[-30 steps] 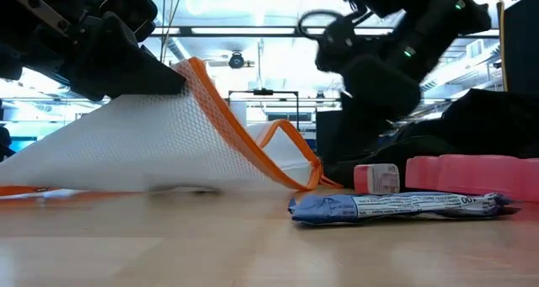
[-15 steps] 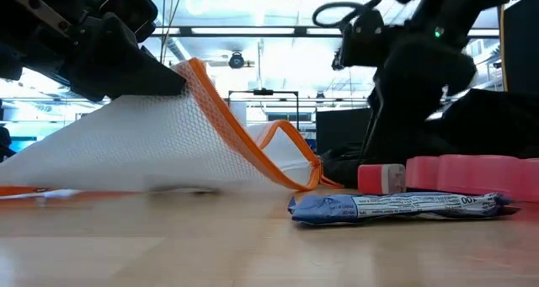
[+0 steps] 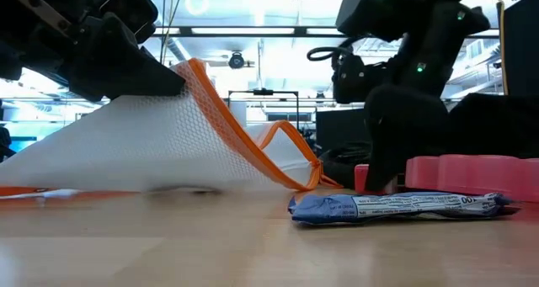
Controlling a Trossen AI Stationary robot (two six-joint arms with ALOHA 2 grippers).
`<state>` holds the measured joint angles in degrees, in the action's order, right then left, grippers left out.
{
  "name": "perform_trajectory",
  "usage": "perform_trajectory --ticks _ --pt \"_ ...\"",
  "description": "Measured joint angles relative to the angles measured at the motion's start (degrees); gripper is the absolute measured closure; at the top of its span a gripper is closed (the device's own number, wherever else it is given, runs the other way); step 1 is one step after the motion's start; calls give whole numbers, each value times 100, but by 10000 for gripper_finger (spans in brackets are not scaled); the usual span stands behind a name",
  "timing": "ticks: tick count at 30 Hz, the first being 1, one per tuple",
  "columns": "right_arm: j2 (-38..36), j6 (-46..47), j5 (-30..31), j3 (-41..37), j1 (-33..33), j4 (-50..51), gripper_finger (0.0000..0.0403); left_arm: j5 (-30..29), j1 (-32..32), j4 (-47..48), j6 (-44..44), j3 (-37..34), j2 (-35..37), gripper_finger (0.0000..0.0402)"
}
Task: Unpack backpack
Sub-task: Remove the charger adapter from the zip bag
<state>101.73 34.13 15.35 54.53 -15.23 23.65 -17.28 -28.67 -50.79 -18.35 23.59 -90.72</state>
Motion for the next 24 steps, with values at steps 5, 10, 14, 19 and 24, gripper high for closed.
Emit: perform_trajectory --ticks 5,10,14,19,24 --pt "-124 -379 -45 -27 35 -74 284 0 0 5 2 0 0 402" --pt "-608 -705 -69 -42 32 -230 290 0 2 5 0 0 0 402" --pt "-1186 -820 -113 -42 -138 -241 290 0 0 12 2 0 0 402" --pt "-1941 -881 -216 -42 -547 -215 289 0 0 15 2 -1 0 402" --pt "-2310 -886 100 -28 -826 -197 256 0 0 14 2 -2 0 402"
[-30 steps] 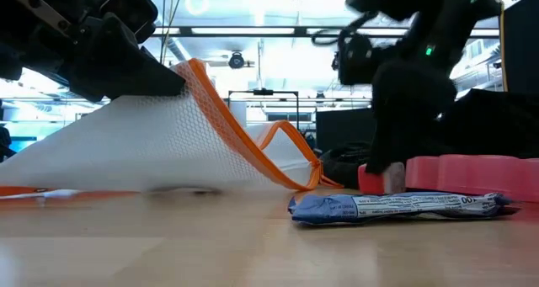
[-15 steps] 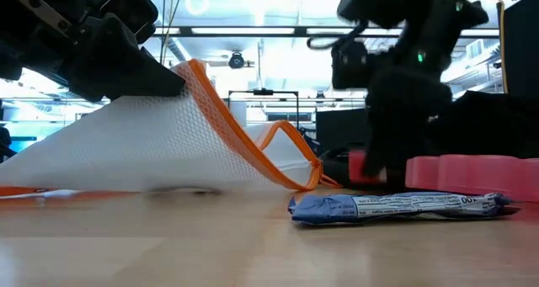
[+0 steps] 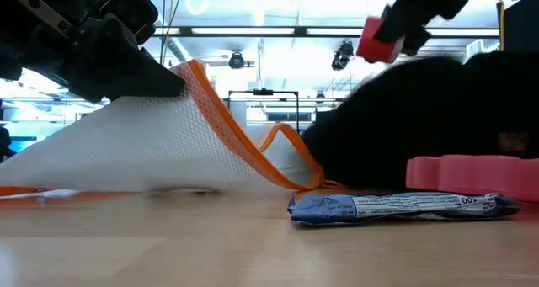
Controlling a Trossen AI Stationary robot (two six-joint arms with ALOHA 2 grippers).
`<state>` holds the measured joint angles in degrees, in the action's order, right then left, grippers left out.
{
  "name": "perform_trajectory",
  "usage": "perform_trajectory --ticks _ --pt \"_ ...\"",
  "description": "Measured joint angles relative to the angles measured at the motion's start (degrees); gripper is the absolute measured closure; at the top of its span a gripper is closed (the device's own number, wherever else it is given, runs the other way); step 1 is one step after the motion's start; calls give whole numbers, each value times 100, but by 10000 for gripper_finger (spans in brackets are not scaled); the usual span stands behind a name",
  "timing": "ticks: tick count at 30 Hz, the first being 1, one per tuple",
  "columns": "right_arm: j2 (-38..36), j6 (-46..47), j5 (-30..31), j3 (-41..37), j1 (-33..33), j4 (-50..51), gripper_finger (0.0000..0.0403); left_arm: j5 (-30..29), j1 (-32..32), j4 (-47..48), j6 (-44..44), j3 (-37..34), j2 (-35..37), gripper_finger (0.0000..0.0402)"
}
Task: Unpack backpack
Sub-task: Remove the charger adapter from the zip bag
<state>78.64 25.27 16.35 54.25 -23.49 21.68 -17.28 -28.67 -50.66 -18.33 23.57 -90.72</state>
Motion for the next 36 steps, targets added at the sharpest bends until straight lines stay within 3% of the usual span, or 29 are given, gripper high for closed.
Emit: perform_trajectory --ticks 6,10,16,24,29,36 --pt "38 291 660 1 194 1040 289 0 0 -14 -32 0 0 402" --pt "87 501 595 -5 384 1581 289 0 0 -13 -35 0 0 402" --pt "88 360 -193 -3 54 1073 285 0 0 -11 -15 0 0 402" --pt "688 830 -504 -297 -305 765 286 0 0 -11 -37 0 0 402" --pt "922 1215 -356 -730 -46 930 286 -1 0 -17 -81 0 0 402" --pt "460 944 -211 -892 531 1148 286 0 0 -13 -144 0 0 402"
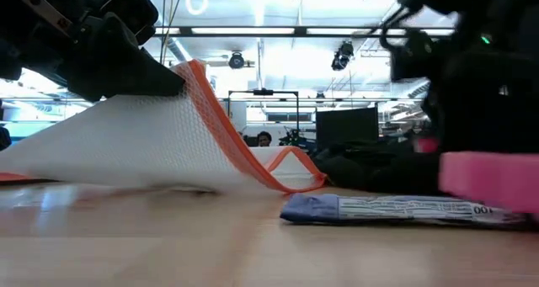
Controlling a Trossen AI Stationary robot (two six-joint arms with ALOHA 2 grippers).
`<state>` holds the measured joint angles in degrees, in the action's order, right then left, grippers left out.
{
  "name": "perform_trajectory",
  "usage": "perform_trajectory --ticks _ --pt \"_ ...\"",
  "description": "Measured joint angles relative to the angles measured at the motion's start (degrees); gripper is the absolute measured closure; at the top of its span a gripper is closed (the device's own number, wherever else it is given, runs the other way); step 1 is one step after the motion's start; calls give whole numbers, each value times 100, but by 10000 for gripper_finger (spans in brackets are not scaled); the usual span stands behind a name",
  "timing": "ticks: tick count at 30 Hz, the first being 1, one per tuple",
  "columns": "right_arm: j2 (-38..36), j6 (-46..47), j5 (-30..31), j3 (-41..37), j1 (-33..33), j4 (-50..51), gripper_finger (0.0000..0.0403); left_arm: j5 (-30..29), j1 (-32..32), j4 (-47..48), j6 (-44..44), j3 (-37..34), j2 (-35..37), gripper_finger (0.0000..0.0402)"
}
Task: Unpack backpack
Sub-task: Remove the charger adapter from the zip bag
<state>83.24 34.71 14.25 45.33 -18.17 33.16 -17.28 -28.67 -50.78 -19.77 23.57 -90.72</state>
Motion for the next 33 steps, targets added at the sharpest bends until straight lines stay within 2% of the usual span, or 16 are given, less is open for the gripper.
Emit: perform_trajectory --ticks 7,11,14,18,22,26,29,33 --pt "-692 -311 15 -8 153 -339 286 -2 0 13 0 -2 0 402" --pt "-950 -560 -29 -8 -95 -878 286 -2 0 15 0 -2 0 402" --pt "-930 -777 -310 -5 -383 -1372 286 -2 0 17 4 -2 0 402" --pt "-652 -734 -540 3 -815 -1872 286 -2 0 17 2 -2 0 402" --pt "-173 -485 -602 3 -1150 -1767 286 0 0 16 1 -2 0 402" --pt "441 -324 -597 3 -1212 -1695 283 -2 0 13 0 -2 2 402" --pt "802 -335 -572 3 -1129 -1700 265 -2 0 9 -2 -2 2 402" --pt "954 -381 -610 3 -984 -1677 216 -4 0 9 -35 -2 1 402"
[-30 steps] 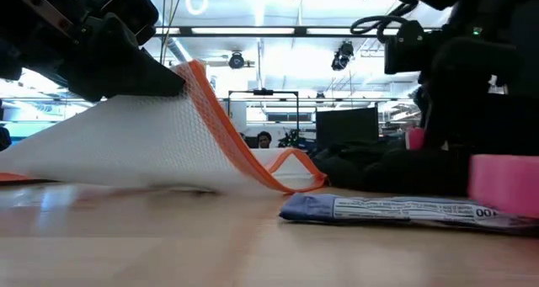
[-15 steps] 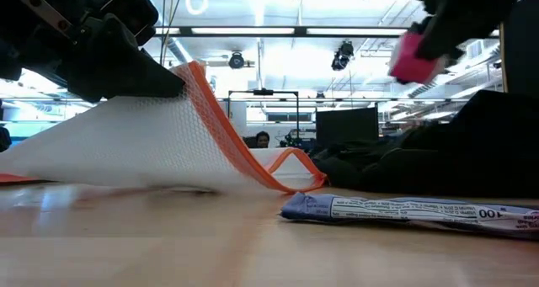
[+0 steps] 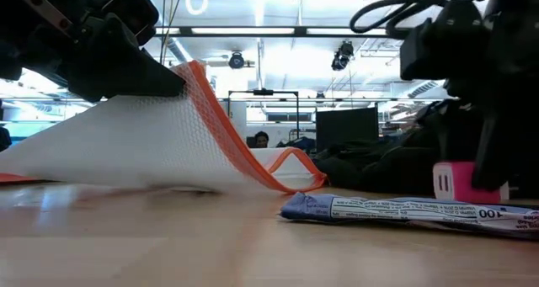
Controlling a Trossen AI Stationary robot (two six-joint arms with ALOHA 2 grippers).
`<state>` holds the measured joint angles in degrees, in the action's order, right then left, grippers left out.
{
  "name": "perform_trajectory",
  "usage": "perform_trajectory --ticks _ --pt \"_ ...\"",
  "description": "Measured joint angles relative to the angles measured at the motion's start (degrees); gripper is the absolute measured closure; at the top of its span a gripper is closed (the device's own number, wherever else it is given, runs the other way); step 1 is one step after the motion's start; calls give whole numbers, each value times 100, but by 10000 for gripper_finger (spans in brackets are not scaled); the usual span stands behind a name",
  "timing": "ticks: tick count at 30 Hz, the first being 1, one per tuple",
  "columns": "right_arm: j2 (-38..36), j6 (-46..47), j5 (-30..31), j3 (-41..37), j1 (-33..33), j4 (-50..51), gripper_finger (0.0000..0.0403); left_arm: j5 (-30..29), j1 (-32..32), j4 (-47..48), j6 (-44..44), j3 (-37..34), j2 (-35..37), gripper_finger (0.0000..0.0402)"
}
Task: Unpack backpack
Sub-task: Remove the charger adapter from the zip bag, then adjust the medicine organizer on the table
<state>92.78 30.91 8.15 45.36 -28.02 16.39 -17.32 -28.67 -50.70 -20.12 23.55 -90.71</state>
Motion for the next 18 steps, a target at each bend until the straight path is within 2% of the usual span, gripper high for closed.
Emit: perform_trajectory --ticks 5,9,13,18 --pt "-298 9 -256 224 176 520 159 2 0 0 15 0 1 402" --pt "-635 366 -849 567 193 854 143 2 0 7 16 0 -1 402" --pt "-840 166 -1163 700 -276 52 161 2 0 7 20 0 0 402" --pt "-477 118 -1418 691 -918 -170 225 5 0 9 18 0 -1 402"
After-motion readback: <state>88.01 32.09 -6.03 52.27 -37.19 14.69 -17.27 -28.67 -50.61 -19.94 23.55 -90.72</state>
